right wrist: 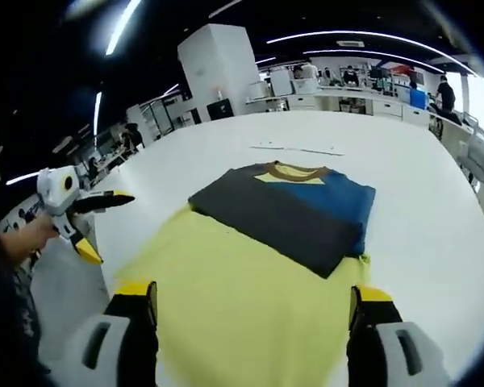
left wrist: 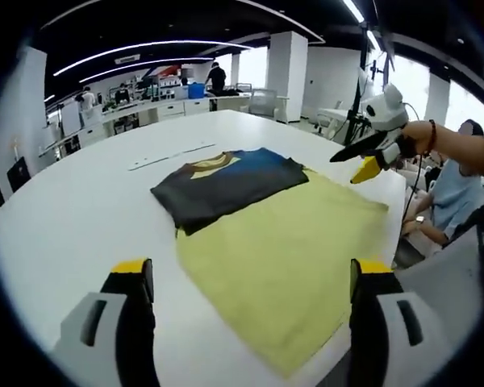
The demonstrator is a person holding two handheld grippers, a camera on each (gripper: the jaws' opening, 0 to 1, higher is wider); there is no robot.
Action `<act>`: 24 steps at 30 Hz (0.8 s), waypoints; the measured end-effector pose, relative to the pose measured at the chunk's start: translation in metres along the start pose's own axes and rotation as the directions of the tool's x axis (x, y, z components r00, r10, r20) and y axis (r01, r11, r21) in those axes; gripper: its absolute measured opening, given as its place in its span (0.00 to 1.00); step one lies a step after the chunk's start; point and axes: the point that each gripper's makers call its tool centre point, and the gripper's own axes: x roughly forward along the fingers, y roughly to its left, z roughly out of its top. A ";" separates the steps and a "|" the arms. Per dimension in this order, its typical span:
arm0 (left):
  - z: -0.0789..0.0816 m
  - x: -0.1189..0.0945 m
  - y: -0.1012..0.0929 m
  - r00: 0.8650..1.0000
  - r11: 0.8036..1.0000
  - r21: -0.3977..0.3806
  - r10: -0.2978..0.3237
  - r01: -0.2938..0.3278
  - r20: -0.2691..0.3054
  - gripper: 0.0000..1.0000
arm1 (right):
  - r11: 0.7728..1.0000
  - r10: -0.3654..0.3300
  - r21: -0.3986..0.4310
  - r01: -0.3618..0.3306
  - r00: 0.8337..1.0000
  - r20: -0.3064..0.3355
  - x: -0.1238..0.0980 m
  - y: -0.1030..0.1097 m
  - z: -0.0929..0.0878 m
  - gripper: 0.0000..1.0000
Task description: Fold the garment on the visible template until the final outline fits inside the template.
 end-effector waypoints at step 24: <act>-0.056 -0.010 -0.041 0.969 0.968 0.119 -0.202 0.219 -0.140 0.68 | 0.973 0.058 -0.199 -0.115 0.960 -0.274 -0.032 0.015 -0.106 0.81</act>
